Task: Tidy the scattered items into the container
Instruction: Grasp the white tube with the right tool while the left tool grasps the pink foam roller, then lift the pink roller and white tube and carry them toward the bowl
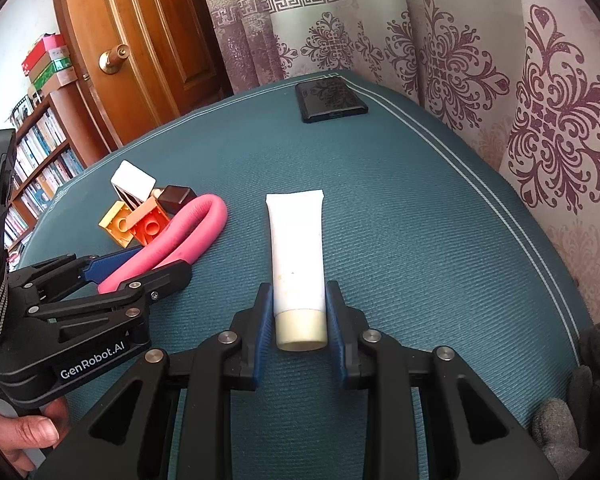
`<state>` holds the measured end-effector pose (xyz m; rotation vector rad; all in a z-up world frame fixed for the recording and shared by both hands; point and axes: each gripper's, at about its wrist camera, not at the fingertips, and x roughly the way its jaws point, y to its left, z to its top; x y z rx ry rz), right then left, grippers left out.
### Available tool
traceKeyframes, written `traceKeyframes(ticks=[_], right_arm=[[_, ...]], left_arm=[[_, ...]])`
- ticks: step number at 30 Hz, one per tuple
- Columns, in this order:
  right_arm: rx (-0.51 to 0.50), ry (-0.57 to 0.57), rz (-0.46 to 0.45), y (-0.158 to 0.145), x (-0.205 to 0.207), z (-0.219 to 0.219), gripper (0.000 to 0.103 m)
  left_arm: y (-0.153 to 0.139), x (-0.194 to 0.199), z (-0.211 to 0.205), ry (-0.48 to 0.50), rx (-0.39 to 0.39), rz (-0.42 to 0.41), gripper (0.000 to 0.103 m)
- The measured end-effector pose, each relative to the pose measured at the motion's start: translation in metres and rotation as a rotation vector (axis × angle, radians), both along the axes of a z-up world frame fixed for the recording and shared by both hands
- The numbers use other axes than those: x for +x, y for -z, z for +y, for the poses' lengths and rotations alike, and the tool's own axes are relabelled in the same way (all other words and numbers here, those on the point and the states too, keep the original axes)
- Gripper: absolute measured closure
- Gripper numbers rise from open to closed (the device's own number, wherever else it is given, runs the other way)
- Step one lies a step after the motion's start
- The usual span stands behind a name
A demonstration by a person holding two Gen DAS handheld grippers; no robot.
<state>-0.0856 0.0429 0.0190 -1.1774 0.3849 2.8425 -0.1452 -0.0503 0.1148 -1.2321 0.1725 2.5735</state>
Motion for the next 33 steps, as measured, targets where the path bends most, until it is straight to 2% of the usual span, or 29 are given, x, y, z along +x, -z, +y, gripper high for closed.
traceKeyframes(ticks=[8, 16, 26, 33], right_arm=[[0.000, 0.000, 0.000, 0.001, 0.000, 0.000, 0.075], [-0.022, -0.001, 0.008, 0.002, -0.001, 0.002, 0.075], [-0.101, -0.006, 0.020, 0.001, 0.005, 0.008, 0.076], [-0.175, -0.059, 0.000, 0.000, 0.012, -0.003, 0.076]], left_arm=[[-0.001, 0.001, 0.001, -0.029, 0.013, 0.001, 0.061], [-0.008, 0.021, -0.002, -0.076, 0.042, 0.018, 0.064], [-0.024, 0.059, -0.023, -0.148, 0.080, 0.039, 0.064], [-0.024, 0.078, -0.044, -0.210, 0.084, 0.035, 0.064]])
